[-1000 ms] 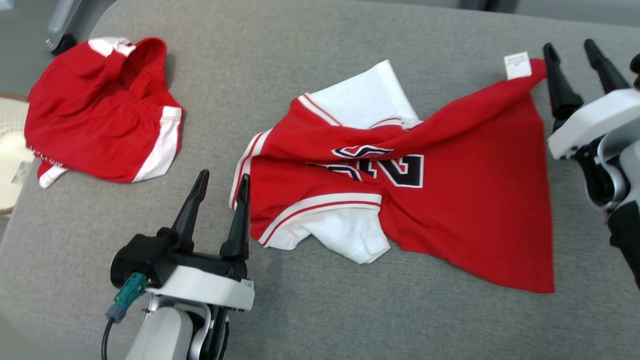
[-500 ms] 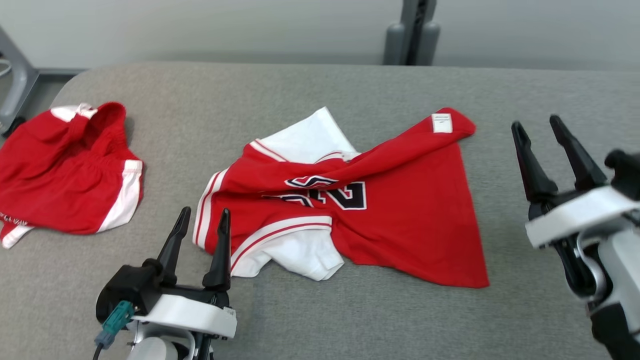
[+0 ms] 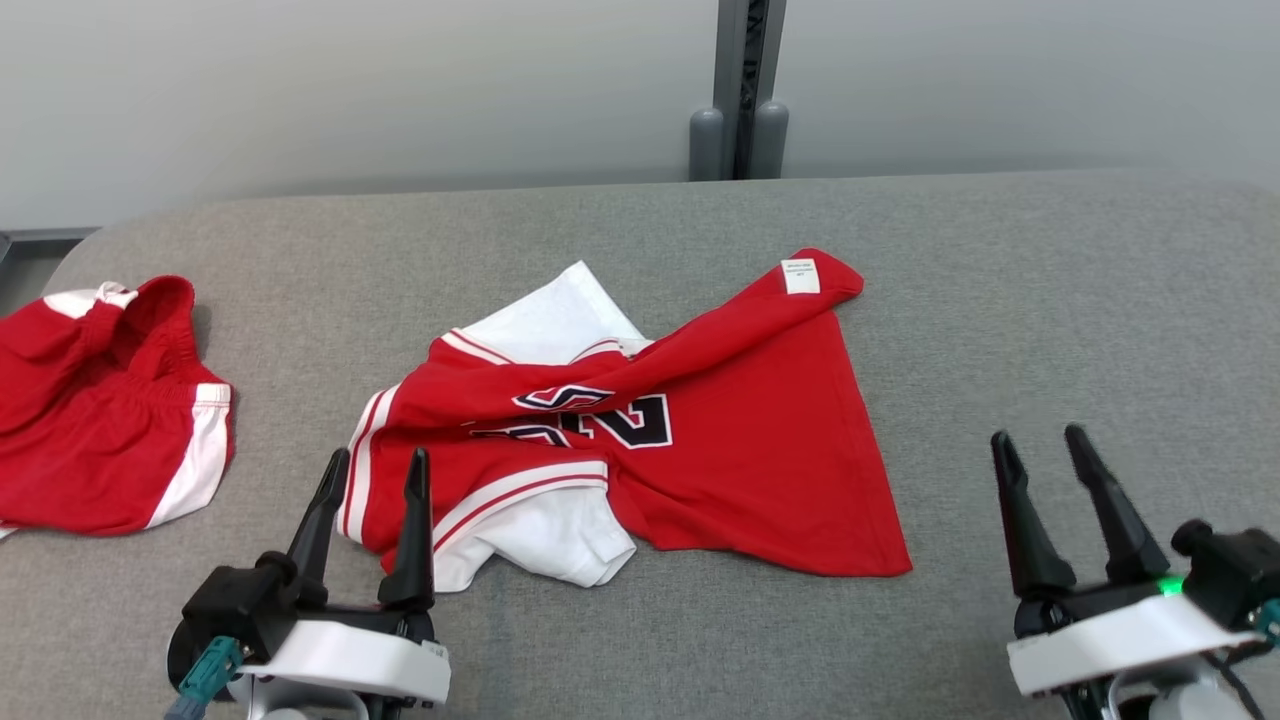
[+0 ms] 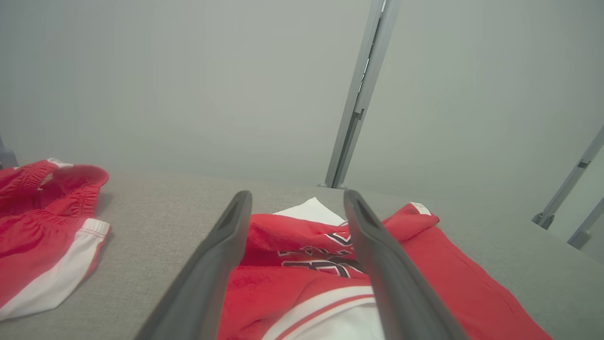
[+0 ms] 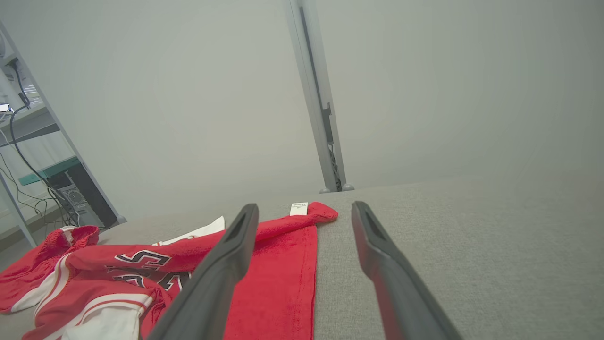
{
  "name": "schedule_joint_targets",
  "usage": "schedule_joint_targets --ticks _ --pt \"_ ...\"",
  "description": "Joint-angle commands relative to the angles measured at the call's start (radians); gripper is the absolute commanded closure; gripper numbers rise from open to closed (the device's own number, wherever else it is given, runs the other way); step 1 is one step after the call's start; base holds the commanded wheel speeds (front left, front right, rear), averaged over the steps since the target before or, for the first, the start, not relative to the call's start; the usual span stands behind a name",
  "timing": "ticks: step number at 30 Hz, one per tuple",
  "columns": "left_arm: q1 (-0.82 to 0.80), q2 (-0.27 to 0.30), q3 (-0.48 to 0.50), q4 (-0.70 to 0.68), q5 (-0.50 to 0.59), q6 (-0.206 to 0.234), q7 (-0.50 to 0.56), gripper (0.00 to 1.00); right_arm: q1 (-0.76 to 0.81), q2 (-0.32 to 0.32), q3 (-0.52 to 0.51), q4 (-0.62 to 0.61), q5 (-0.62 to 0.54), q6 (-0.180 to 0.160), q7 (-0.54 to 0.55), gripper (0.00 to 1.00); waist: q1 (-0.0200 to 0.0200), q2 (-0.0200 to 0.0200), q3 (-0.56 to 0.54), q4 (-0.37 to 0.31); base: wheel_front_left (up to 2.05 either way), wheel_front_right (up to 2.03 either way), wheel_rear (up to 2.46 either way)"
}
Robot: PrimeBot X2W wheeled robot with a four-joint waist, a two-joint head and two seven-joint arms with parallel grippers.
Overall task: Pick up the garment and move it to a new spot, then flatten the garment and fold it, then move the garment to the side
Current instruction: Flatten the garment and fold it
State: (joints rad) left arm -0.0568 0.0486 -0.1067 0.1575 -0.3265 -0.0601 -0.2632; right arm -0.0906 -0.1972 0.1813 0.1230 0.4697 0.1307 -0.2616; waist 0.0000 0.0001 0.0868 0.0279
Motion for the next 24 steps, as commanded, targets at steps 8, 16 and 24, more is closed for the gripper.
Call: schedule_joint_targets --ticks 8,16,24 --pt "0.041 0.004 0.005 0.001 0.002 0.01 -0.002 0.0 0.099 0.06 -0.074 -0.014 -0.069 0.0 -0.005 0.0 0.0 -0.0001 -0.023 -0.014 0.0 0.0 0.0" --pt "0.027 0.003 -0.007 0.003 0.005 0.006 -0.002 0.0 0.093 0.073 -0.079 -0.002 -0.094 0.0 -0.005 0.0 0.0 -0.0001 -0.021 0.003 0.0 0.0 0.0" --pt "0.041 0.003 -0.052 0.076 -0.059 -0.005 -0.002 0.0 0.076 0.055 -0.031 0.076 -0.09 0.0 -0.002 0.0 0.0 -0.0001 -0.013 0.018 0.0 0.0 0.0"
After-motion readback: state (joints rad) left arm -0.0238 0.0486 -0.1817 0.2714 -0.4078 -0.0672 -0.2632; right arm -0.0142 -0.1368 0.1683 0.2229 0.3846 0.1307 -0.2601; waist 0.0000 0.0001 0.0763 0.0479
